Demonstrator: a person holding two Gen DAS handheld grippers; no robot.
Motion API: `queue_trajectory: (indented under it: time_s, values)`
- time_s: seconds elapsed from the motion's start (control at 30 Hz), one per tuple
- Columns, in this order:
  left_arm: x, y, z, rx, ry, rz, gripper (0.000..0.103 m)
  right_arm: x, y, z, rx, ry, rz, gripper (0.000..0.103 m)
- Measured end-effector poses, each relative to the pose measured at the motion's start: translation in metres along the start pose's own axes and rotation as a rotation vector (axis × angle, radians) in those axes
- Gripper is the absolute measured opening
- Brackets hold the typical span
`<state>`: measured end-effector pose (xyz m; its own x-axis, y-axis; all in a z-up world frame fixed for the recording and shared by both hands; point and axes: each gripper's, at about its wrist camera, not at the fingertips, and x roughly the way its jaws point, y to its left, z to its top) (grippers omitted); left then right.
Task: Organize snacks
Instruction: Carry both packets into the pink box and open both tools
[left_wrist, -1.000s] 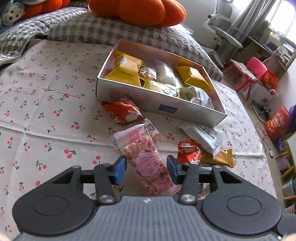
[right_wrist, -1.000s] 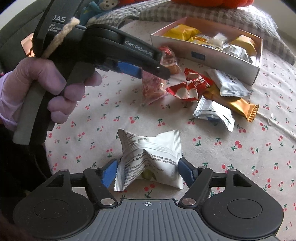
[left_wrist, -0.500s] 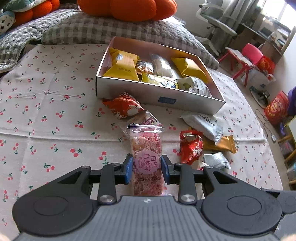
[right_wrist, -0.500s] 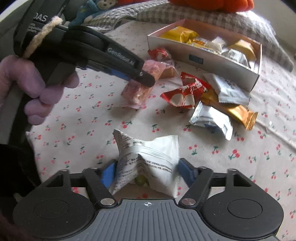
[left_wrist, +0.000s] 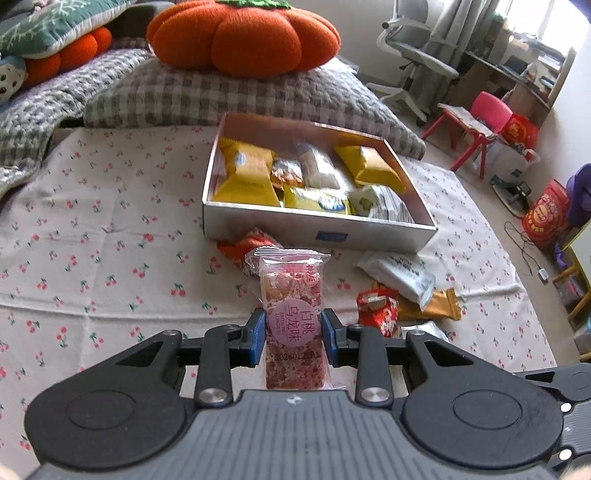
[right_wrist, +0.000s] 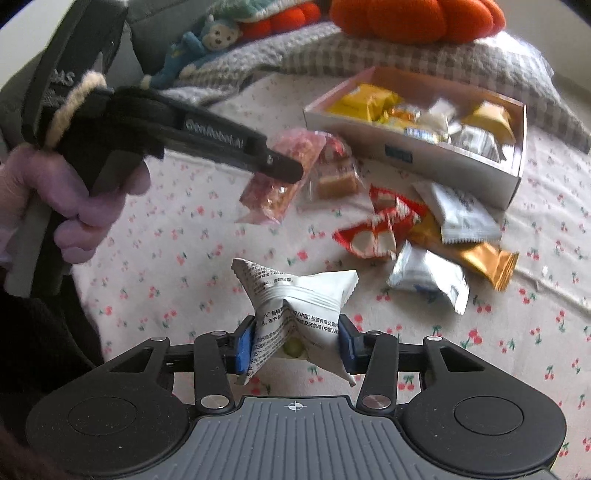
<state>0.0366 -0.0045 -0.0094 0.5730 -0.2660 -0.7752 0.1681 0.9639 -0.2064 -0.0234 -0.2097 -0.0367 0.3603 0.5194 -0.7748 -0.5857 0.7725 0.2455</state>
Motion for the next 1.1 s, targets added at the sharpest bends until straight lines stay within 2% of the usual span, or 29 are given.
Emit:
queue_trajectory:
  time_s: [0.27,0.6,0.77,0.93,1.03,1.1]
  values:
    - [-0.01,0.004,0.024,-0.022,-0.083,-0.004,0.029,-0.021,-0.009,0.032,0.034,-0.125,-0.035,0.044]
    - [0.009,0.009,0.056,-0.09,-0.156,-0.028,0.029,-0.021,-0.057,0.086,0.161,-0.277,-0.118,0.044]
    - [0.031,0.005,0.071,-0.067,-0.196,-0.004,0.029,-0.005,-0.081,0.111,0.228,-0.305,-0.147,0.045]
    - [0.057,0.001,0.093,-0.079,-0.213,-0.003,0.029,0.016,-0.104,0.129,0.282,-0.297,-0.171,0.045]
    - [0.069,-0.003,0.107,-0.045,-0.246,0.01,0.029,0.028,-0.119,0.136,0.348,-0.295,-0.168,0.045]
    - [0.08,0.001,0.114,-0.053,-0.227,0.001,0.029,0.034,-0.127,0.14,0.387,-0.3,-0.173,0.045]
